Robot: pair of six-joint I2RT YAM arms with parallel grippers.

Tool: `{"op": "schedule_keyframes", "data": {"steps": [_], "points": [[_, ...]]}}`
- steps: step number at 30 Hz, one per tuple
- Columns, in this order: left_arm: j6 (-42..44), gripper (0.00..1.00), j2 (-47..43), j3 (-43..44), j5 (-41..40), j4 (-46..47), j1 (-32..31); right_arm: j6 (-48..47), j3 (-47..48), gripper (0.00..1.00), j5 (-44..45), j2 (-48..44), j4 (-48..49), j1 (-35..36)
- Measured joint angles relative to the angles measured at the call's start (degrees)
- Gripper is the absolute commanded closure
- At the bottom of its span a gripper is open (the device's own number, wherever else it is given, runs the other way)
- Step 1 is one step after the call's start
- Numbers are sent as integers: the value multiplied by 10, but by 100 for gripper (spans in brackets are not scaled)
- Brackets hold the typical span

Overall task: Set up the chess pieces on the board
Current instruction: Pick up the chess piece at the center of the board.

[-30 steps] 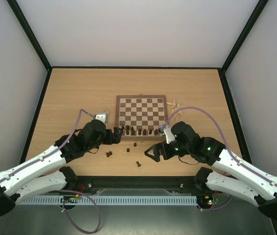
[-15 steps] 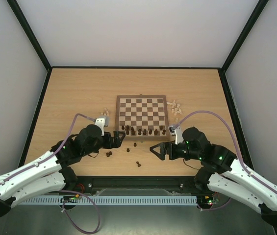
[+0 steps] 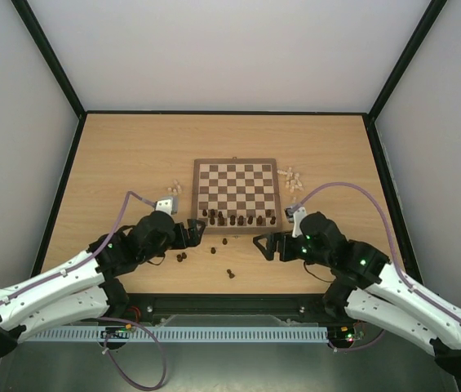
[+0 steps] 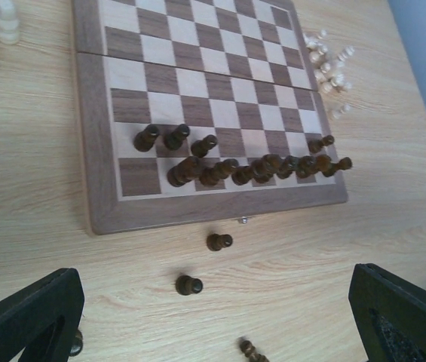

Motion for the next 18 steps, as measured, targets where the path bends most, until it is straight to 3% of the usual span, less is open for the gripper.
{"op": "schedule_keyframes", "data": {"steps": [5,7,13,18], "points": [[-7,1,8,3,-29,-19,0,-25,5,2,3,75,9,0],[-7,1,13,12,-40,-29,0,-38,9,9,-4,113,14,0],[0,1,42,36,-73,-43,2,-76,44,44,-32,227,24,0],[2,1,39,33,-78,-49,12,-97,67,49,-47,296,26,3]]}}
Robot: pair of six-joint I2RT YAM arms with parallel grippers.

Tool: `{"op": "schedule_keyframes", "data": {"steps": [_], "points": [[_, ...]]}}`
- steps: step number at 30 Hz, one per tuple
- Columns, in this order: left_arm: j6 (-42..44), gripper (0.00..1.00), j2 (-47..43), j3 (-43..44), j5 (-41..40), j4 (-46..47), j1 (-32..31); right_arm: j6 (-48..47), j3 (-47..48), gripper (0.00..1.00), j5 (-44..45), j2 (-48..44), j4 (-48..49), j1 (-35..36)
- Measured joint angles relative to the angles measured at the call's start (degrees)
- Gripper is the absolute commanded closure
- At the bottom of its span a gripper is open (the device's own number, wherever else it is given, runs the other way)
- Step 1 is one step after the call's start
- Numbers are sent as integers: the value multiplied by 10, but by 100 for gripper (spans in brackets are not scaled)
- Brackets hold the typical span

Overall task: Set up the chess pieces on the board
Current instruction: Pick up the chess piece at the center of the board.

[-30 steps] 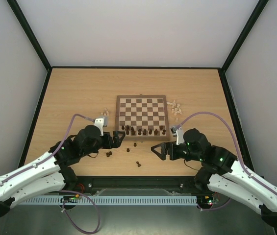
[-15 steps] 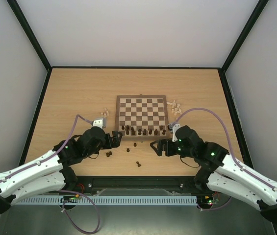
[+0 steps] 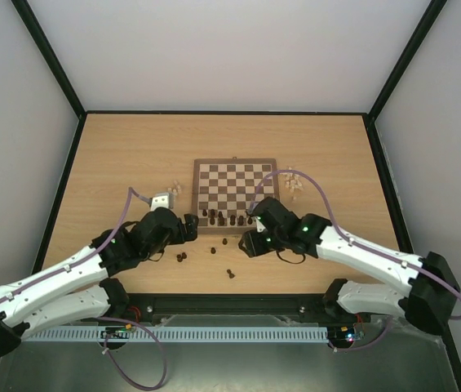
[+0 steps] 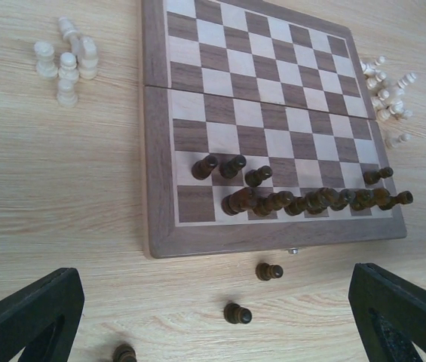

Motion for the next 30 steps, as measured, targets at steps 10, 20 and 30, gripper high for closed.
{"op": "schedule_keyframes", "data": {"steps": [10,20,30], "points": [[-15,1,-50,-52,14,-12,17,-27,110,57,57,151,-5,76],[-46,1,-77,-65,16,-41,18,-27,180,58,159,286,-40,89],[-52,1,-76,-73,24,-41,18,-30,195,61,173,349,-40,89]]}}
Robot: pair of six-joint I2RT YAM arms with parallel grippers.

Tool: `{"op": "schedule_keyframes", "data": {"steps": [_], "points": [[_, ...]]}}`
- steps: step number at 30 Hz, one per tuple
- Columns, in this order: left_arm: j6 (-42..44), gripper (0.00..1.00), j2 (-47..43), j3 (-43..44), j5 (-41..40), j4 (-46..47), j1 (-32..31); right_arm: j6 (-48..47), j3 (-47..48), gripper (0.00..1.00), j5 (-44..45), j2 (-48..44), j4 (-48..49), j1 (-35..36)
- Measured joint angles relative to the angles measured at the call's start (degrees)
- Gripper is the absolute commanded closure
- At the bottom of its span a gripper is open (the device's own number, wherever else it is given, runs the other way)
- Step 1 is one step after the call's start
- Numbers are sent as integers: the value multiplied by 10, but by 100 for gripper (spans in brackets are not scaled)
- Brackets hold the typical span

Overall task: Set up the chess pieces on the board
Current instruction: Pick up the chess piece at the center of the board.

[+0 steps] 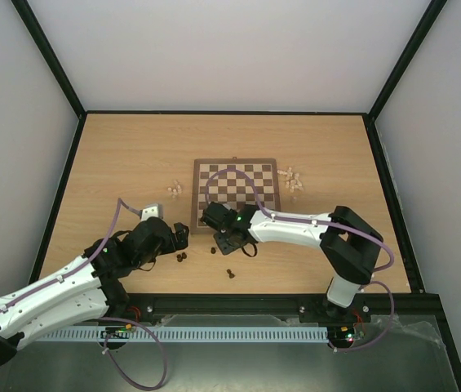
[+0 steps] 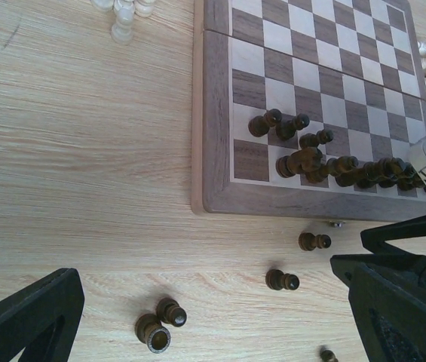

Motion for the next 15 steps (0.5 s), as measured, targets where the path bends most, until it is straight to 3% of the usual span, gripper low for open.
{"op": "schedule_keyframes", "data": {"steps": [15], "points": [[0,1,4,0,2,3,0,-14,20,73,5,38,17,-5]]}}
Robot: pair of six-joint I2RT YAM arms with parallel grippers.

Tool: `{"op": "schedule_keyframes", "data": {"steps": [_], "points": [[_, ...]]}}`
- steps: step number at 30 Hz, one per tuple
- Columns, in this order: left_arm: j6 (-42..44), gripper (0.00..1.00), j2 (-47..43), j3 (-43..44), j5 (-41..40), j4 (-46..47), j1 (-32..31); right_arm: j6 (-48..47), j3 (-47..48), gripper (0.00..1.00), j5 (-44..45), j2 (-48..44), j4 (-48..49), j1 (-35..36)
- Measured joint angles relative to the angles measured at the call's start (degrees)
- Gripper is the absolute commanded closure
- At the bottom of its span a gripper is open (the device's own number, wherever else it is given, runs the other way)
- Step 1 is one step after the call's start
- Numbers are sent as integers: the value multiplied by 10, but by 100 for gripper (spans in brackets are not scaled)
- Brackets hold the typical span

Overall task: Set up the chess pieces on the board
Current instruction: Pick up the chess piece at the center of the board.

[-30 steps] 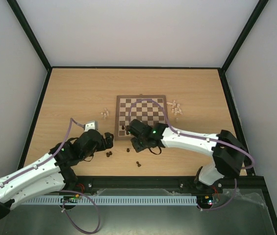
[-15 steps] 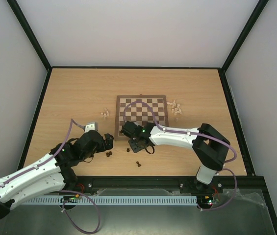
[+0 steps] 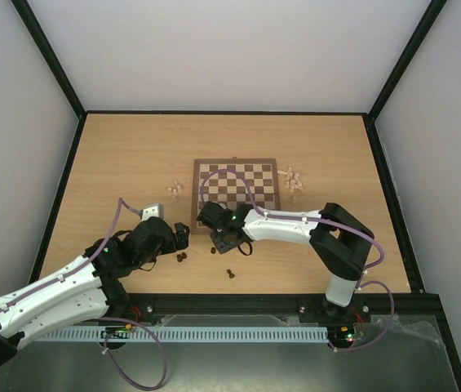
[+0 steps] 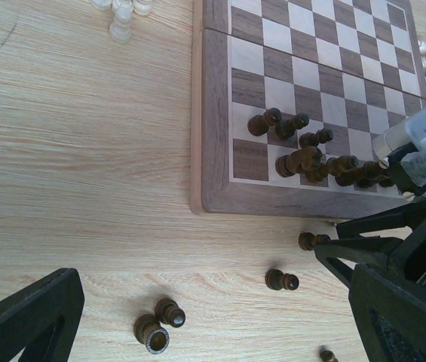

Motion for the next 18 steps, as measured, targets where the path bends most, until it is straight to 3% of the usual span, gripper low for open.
{"op": "schedule_keyframes", "data": {"steps": [3,11,18], "points": [[0,1,0,0,0,0,0,-2,0,74,-2,5,5,-3],[0,1,3,0,0,1,0,-11,2,89,-9,16,15,-11],[1,1,9,0,0,1,0,-15,5,94,-19,16,17,-11]]}}
